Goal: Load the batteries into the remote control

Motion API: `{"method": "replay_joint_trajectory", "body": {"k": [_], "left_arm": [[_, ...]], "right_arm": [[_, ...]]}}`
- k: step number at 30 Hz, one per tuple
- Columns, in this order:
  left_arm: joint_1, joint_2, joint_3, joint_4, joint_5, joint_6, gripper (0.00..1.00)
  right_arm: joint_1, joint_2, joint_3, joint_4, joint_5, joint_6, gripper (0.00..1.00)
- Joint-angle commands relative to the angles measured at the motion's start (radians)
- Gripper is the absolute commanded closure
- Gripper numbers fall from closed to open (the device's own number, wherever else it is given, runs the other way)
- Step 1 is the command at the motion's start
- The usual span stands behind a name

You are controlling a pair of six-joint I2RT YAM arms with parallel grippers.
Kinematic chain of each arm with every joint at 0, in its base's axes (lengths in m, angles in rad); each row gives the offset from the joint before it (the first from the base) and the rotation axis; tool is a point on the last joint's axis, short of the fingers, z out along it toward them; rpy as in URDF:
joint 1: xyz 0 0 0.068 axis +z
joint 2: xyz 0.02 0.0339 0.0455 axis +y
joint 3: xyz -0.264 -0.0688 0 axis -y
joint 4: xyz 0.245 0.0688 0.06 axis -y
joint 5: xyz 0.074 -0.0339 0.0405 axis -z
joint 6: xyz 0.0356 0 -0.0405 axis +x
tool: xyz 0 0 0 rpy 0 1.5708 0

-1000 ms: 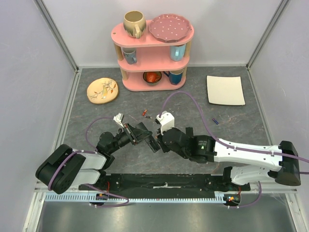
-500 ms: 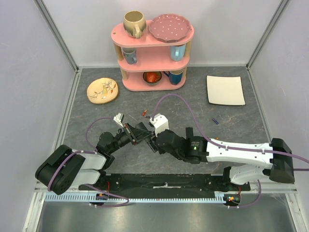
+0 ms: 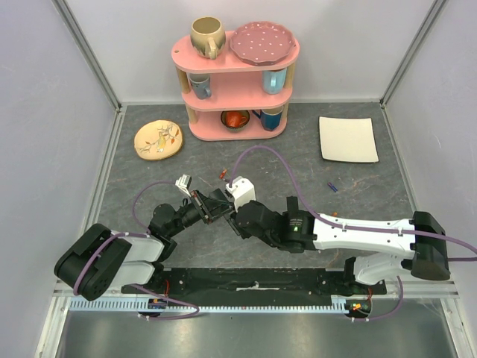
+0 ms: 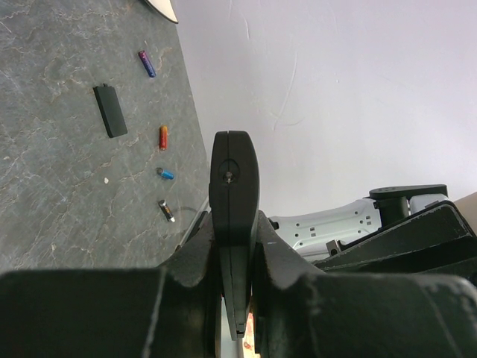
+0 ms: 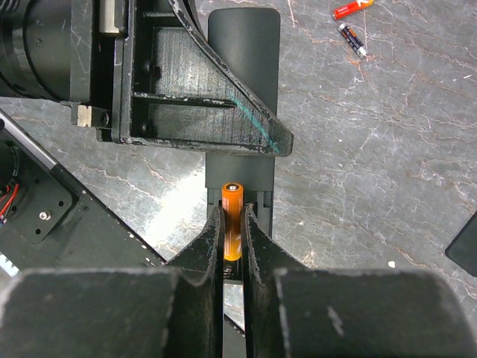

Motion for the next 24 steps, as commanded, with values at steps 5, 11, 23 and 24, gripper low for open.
{"method": "replay_joint_trajectory", "body": {"k": [5,11,23,24], "left_arm": [[-0.004,-0.024,-0.001,0.227,0.014,-0.024,0.98],[-0.004,-0.026,0.003,0.226,0.011,-0.024,0.98],[-0.004,-0.024,0.020,0.226,0.008,-0.016,0.98],[-0.004,-0.023,0.022,0.226,0.008,-0.016,0.98]], "right_arm": [[0.010,0.017,0.039,0.036,-0.008,0.008,1.00],[0.013,0.018,0.033,0.031,-0.011,0.019,1.00],[0.023,0.017,0.010,0.010,-0.016,0.054,1.00],[0.023,0.018,0.007,0.011,-0.017,0.058,1.00]]}}
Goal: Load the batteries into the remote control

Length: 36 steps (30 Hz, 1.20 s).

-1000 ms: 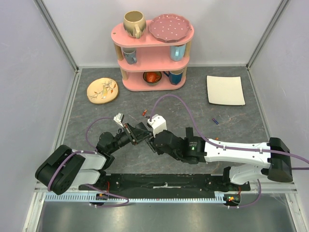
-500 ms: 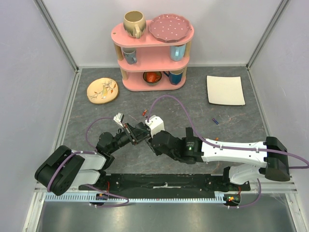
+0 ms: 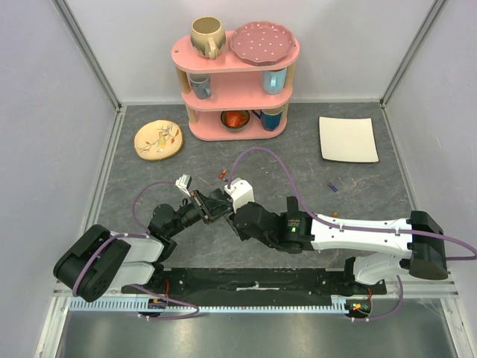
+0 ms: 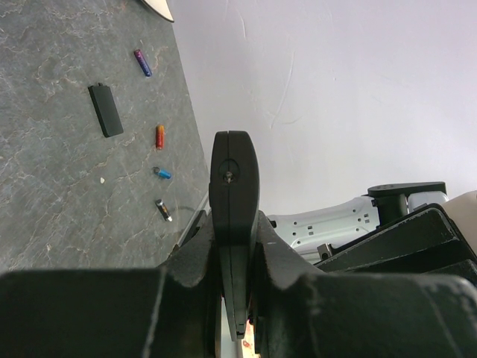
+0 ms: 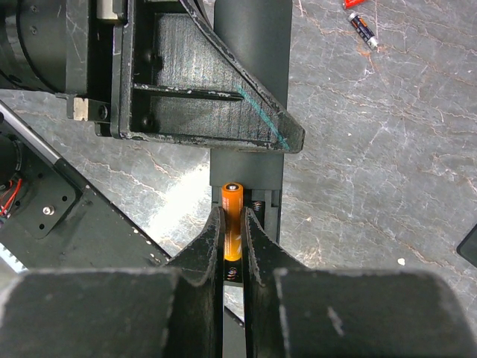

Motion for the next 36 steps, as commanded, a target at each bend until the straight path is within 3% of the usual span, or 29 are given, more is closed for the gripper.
{"method": "replay_joint_trajectory", "body": {"k": [1,36], "left_arm": [[-0.005,-0.012,0.026,0.226,0.007,-0.012,0.98],[-0.002,-0.045,0.052,0.204,0.007,0.014,0.98]], "right_arm": [[0.017,0.000,0.003,0.011,-0.001,0.042,1.00],[0.026,-0.029,-0.041,-0.063,-0.049,0.108,1.00]]}}
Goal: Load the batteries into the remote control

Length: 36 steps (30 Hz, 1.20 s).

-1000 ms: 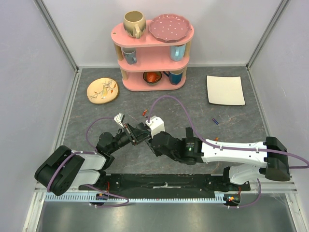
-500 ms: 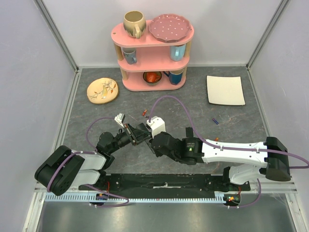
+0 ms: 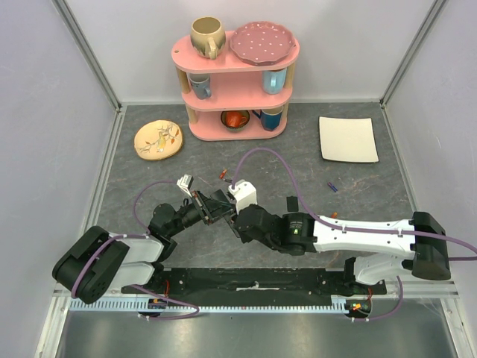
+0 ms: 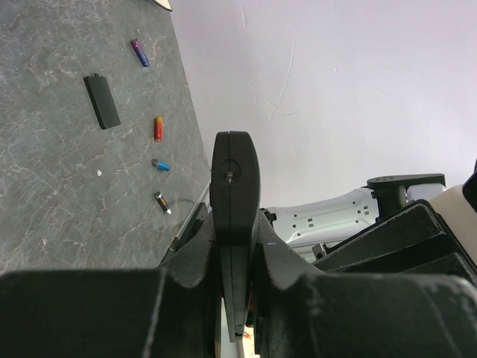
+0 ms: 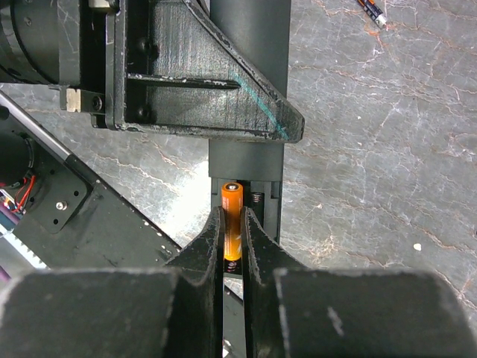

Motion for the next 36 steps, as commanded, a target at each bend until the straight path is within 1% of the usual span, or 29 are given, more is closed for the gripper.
{"method": "replay_joint_trajectory", "body": {"k": [1,12,20,33,36], "left_arm": [[0.001,-0.031,0.047,0.229,-0.017,0.015,0.98],[0.001,-0.040,0.058,0.215,-0.014,0.021,0.98],[0.001,-0.054,0.063,0.209,-0.005,0.019,0.98],[0.000,-0.117,0.055,0.152,-0.006,0.036,0.98],[0.001,-0.121,0.055,0.143,-0.006,0.038,0.98]], "right_arm": [[0.016,-0.014,-0.025,-0.048,-0.036,0.034,1.00],[0.019,0.004,-0.027,-0.051,-0.076,0.040,1.00],[0.019,0.032,-0.010,-0.059,-0.088,0.044,0.93],[0.019,0.013,-0.038,-0.079,-0.090,0.066,0.91],[0.019,0.010,-0.042,-0.083,-0.087,0.069,0.88]]}}
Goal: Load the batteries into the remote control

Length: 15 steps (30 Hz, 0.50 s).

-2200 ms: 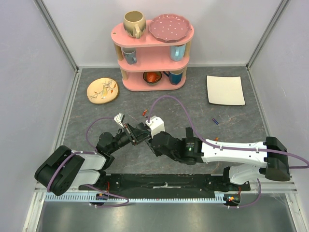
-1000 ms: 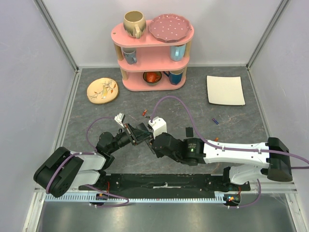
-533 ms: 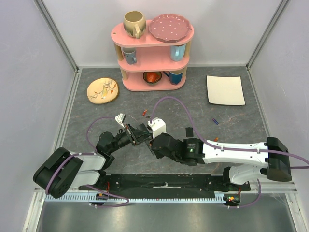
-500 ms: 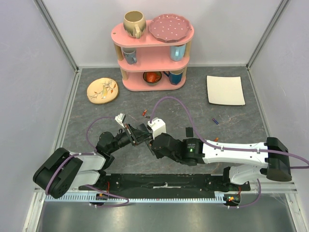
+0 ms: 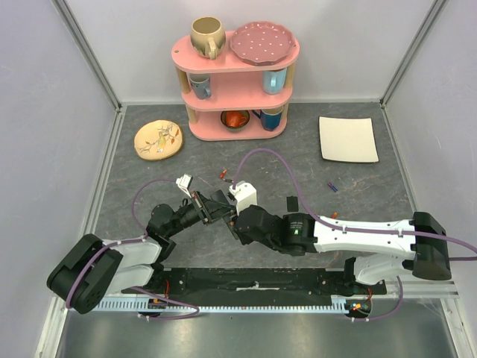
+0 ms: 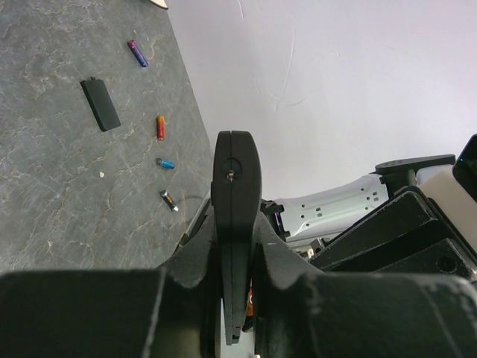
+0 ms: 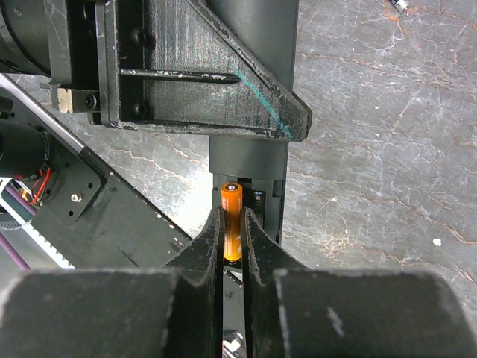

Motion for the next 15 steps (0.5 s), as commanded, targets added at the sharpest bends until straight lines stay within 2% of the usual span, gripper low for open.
{"method": "replay_joint_trajectory", "body": {"k": [1,7,15], "left_arm": [[0.001,-0.042,0.052,0.204,-0.026,-0.026,0.98],[0.001,-0.038,0.056,0.203,-0.028,-0.019,0.98],[0.001,-0.027,0.047,0.207,-0.034,-0.018,0.98]], "right_arm": [[0.017,0.015,-0.035,-0.083,-0.046,0.034,0.86],[0.017,0.018,-0.035,-0.095,-0.044,0.031,0.80],[0.018,0.019,-0.039,-0.097,-0.043,0.005,0.78]]}}
